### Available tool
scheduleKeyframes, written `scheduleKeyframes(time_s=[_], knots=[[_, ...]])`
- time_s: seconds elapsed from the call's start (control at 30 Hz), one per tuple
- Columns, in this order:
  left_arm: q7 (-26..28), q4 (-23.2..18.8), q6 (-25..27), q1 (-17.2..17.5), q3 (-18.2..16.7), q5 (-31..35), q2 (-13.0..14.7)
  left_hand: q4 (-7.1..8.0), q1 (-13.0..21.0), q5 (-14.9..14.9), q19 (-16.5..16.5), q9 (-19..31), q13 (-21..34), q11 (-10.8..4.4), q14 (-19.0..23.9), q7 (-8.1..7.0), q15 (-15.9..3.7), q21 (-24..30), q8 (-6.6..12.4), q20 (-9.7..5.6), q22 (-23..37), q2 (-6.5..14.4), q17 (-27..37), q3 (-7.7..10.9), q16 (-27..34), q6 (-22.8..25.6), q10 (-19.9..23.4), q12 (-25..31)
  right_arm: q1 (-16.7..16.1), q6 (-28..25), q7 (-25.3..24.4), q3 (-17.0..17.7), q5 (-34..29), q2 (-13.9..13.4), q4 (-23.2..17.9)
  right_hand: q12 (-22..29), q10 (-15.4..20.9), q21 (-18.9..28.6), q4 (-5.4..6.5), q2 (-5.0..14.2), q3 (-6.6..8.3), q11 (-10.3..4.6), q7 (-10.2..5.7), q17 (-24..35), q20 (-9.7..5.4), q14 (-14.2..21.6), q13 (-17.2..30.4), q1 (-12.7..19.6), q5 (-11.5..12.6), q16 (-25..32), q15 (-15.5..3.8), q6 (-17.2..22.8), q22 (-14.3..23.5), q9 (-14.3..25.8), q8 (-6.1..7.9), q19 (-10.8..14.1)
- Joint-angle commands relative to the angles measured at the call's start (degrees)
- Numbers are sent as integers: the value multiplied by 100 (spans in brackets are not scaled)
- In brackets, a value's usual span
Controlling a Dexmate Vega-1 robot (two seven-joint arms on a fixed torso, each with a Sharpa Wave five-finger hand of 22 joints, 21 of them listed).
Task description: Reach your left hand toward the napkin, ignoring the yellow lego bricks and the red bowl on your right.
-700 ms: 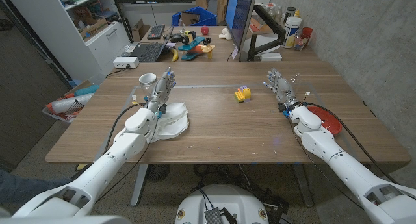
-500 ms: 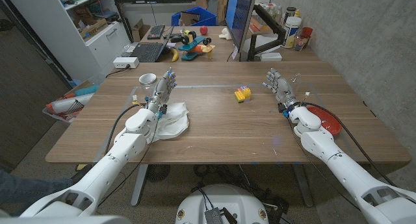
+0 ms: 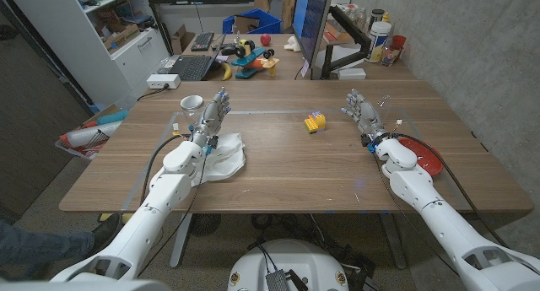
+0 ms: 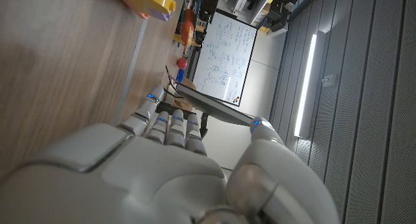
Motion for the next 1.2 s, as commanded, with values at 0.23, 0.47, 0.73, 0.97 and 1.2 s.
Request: scheduleKeyframes(time_s=[0.23,0.47,0.73,0.97,1.2], knots=[[-374,-373,182,247,-471,464,-332,-35,59,-4,-42,19,-44,52,-1,76,44,-43,24,26,15,34,19,23,51,45,28,32,15,-18,238,309,-259,305,166,-7,13,-57,-17,10,27,39,-18,-13,-16,36,23,21,28,19,42,68,15,2,31,61],[-426,-473,110,327,-525,588,-357,-45,64,-10,-54,19,-72,53,-1,83,48,-70,23,42,16,40,18,22,47,49,31,32,47,14,268,357,-297,363,238,-7,27,-78,-21,18,28,48,-28,-25,-15,45,23,20,33,20,44,78,15,-1,34,71],[-542,-682,51,501,-597,618,-332,-56,70,-15,-54,19,-98,63,6,83,52,-92,24,47,16,46,18,22,47,59,37,34,68,25,291,381,-331,416,302,-9,38,-110,-25,29,28,42,-38,-40,-12,58,24,17,39,21,41,85,16,-5,34,80],[-552,-823,-70,656,-665,673,-327,-66,76,-21,-50,19,-122,74,10,78,49,-110,20,57,17,50,18,22,46,57,48,38,126,55,329,383,-360,464,382,-13,44,-135,-29,36,26,40,-38,-53,-13,59,25,14,43,18,37,94,16,-7,36,93],[-576,-1003,-84,808,-735,698,-276,-81,88,-27,-49,19,-147,67,15,80,50,-131,21,65,18,58,17,25,45,65,48,37,165,69,353,395,-381,491,406,-16,50,-158,-33,38,23,31,-39,-65,-21,65,25,9,47,17,38,95,17,-10,34,108]])
